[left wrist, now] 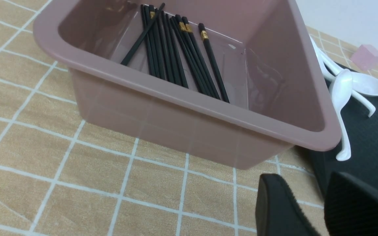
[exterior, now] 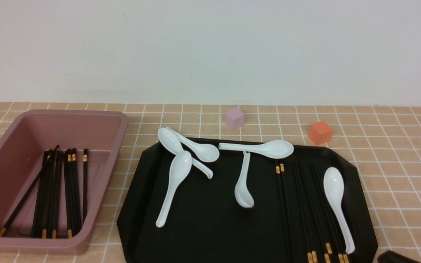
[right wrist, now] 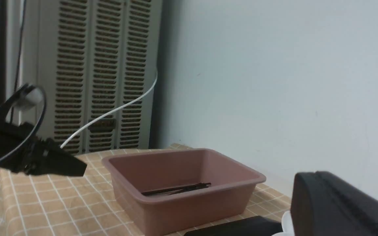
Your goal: On brown tablecloth take chopsticks from black tray and put them in box.
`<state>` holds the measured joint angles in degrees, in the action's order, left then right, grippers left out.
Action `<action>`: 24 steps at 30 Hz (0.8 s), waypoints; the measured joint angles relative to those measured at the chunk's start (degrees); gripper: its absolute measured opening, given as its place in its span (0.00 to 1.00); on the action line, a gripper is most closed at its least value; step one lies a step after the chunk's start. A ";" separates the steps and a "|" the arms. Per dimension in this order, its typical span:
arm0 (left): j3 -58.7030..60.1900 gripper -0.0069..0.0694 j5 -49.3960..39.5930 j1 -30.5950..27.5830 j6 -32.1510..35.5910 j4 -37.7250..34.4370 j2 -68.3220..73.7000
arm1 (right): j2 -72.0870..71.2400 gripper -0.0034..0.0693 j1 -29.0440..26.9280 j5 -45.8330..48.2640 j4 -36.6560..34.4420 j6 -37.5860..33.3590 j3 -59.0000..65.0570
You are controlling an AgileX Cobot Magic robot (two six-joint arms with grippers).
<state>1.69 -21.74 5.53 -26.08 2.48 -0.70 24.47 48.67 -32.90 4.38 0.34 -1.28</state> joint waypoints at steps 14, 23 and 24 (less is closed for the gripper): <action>0.00 0.40 -0.06 0.00 0.00 0.00 0.00 | -13.20 0.06 -10.61 32.90 -17.77 -18.74 0.00; 0.00 0.40 -0.06 0.00 0.00 0.00 0.00 | -23.62 0.08 -32.33 49.92 -3.75 2.89 1.48; 0.00 0.40 -0.06 0.00 0.00 0.00 0.00 | -24.37 0.08 -34.00 51.12 -3.42 3.42 2.07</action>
<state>1.69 -21.80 5.53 -26.08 2.48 -0.70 0.10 14.67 18.21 0.96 3.76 0.79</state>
